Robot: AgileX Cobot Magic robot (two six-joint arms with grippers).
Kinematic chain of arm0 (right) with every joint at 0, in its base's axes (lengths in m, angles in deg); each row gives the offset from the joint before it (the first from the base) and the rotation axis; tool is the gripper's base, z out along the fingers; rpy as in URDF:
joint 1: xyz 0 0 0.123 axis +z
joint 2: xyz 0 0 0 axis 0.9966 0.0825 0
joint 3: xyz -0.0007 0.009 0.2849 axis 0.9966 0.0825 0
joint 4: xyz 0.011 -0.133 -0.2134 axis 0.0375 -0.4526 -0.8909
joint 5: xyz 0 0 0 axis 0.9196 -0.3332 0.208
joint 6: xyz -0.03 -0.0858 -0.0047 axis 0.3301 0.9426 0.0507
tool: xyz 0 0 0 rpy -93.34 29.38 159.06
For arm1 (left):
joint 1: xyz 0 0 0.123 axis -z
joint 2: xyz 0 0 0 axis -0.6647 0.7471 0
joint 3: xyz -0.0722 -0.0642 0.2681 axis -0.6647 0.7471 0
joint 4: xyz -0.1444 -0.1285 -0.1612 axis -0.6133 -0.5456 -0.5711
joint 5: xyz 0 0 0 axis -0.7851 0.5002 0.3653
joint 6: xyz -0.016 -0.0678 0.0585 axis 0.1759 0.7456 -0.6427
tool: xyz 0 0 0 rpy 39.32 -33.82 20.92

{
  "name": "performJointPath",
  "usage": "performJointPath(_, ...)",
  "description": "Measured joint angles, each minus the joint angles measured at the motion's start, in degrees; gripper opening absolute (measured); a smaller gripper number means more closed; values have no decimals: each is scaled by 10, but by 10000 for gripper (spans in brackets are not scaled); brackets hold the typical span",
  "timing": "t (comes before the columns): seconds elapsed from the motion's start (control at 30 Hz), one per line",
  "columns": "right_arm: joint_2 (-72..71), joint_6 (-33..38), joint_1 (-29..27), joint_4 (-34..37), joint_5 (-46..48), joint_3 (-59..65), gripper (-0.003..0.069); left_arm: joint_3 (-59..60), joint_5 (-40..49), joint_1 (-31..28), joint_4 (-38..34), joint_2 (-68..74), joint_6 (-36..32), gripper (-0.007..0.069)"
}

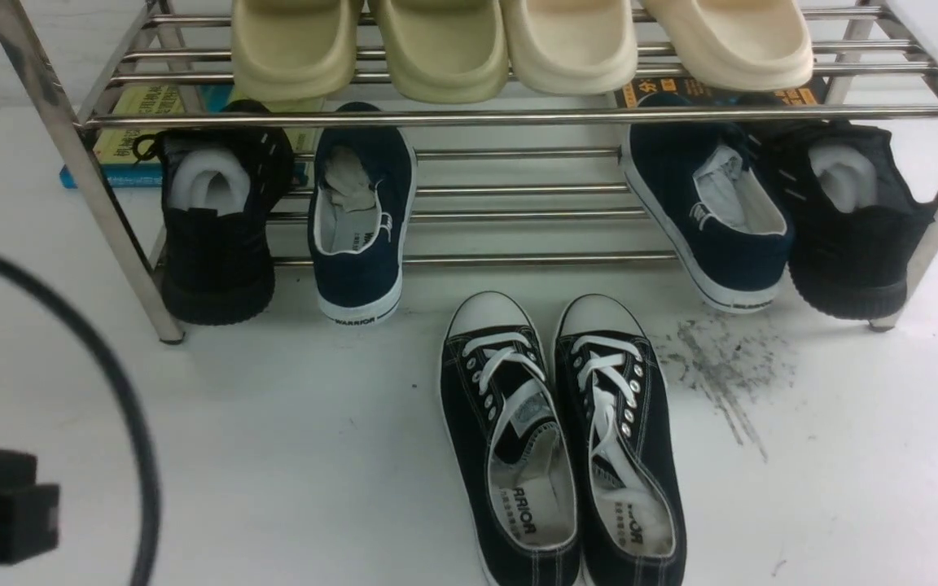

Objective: Take the shoes off the shelf with your hand on the white table.

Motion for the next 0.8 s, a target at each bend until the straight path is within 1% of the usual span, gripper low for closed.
performJointPath(0.07,0,21,0,-4,0,0,31,24,-2,0,8,-23,11,11)
performJointPath(0.13,0,47,0,-7,0,0,36,70,-24,0,13,-56,19,11)
performJointPath(0.2,0,53,0,-7,0,0,38,106,-53,0,14,-75,20,12)
performJointPath(0.27,0,53,0,-9,0,0,40,146,-107,0,22,-90,31,14)
performJointPath(0.3,0,53,0,-9,0,0,41,146,-114,0,22,-91,34,15)
performJointPath(0.33,0,54,0,-9,0,0,43,185,-187,0,45,-97,66,17)
performJointPath(0.4,0,54,0,-9,0,0,46,215,-271,0,83,-96,122,18)
performJointPath(0.5,0,54,0,-9,0,0,52,251,-403,0,166,-92,215,19)
performJointPath(0.57,0,54,0,-10,0,0,56,267,-470,0,229,-87,274,19)
performJointPath(0.67,0,54,0,-10,0,0,59,282,-530,0,318,-83,337,21)
performJointPath(0.73,0,54,0,-10,0,0,60,286,-541,0,358,-83,351,22)
performJointPath(0.77,0,54,0,-10,0,0,60,286,-541,0,362,-83,353,22)
performJointPath(0.8,0,54,0,-10,0,0,60,287,-540,0,383,-83,358,24)
